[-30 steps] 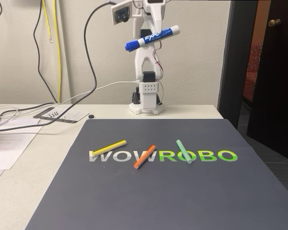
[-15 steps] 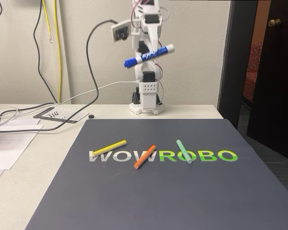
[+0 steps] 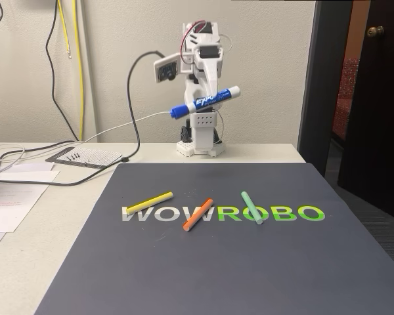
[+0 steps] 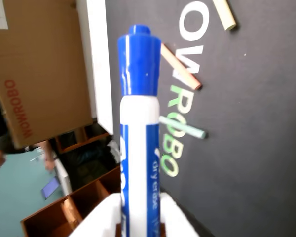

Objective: Pick up the blue marker.

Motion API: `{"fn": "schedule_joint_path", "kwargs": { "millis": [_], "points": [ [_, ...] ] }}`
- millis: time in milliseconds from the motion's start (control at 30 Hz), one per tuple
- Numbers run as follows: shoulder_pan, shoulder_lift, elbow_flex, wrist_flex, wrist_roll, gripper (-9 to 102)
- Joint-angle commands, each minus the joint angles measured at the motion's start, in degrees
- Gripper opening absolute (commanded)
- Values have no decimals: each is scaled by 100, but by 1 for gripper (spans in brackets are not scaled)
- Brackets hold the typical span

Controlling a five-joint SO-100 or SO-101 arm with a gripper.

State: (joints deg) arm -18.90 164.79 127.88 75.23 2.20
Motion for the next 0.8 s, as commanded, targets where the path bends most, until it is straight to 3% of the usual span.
{"fn": "schedule_joint_path", "kwargs": {
  "millis": [0, 333, 767],
  "points": [
    [44, 352, 492, -343, -53, 0],
    [44, 1362, 1854, -835, -70, 0],
    [483, 1960, 2312, -650, -431, 0]
  ]
}}
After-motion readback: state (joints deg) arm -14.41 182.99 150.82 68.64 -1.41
